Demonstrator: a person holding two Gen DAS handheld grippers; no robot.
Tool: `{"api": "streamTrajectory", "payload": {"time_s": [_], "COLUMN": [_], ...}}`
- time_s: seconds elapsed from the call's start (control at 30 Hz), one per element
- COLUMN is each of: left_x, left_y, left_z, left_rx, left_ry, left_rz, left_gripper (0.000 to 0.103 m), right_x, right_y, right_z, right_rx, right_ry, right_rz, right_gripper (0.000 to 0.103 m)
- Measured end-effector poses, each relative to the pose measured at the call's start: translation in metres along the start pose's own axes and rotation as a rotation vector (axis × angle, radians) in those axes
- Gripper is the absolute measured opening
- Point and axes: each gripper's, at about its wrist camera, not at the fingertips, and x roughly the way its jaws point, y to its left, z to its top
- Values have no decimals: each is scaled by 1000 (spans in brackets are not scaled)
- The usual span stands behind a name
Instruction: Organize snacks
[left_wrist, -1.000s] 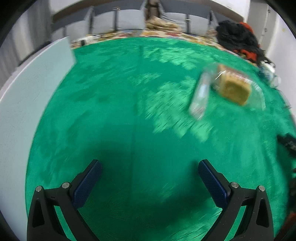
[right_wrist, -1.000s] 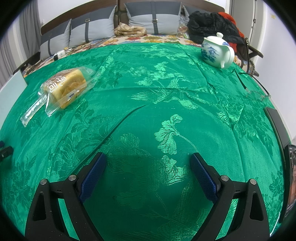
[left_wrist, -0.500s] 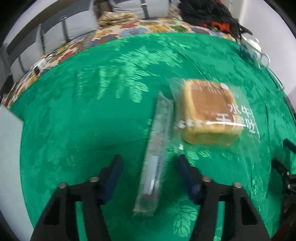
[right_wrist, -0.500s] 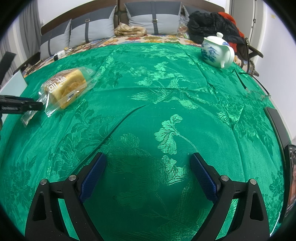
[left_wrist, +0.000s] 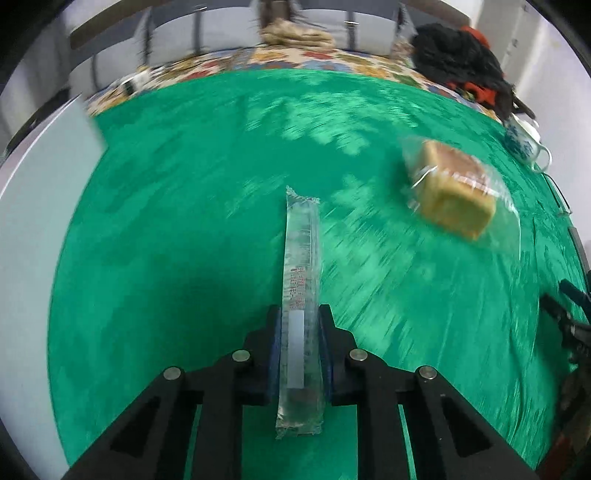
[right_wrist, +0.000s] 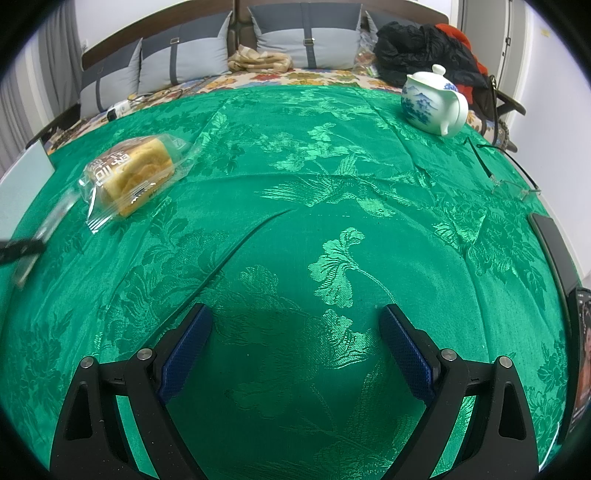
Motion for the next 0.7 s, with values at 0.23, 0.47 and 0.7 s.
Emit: {"api": "streamTrajectory", "payload": {"time_s": [0.23, 0.47, 0.7], "left_x": [-26, -20, -13], "left_y": [39, 31, 26], "left_z": [-45, -46, -51], "left_rx": [-56, -48, -26], "left_ry": [-27, -72, -123], "left_rz": [34, 46, 102], "left_gripper": [19, 82, 103], "right_x": [0, 0, 0], "right_y": [0, 0, 0], "right_z": [0, 0, 0], "right_rx": [0, 1, 1], "right_ry": [0, 0, 0], "right_rz": [0, 1, 1], "right_gripper": [95, 95, 95]}}
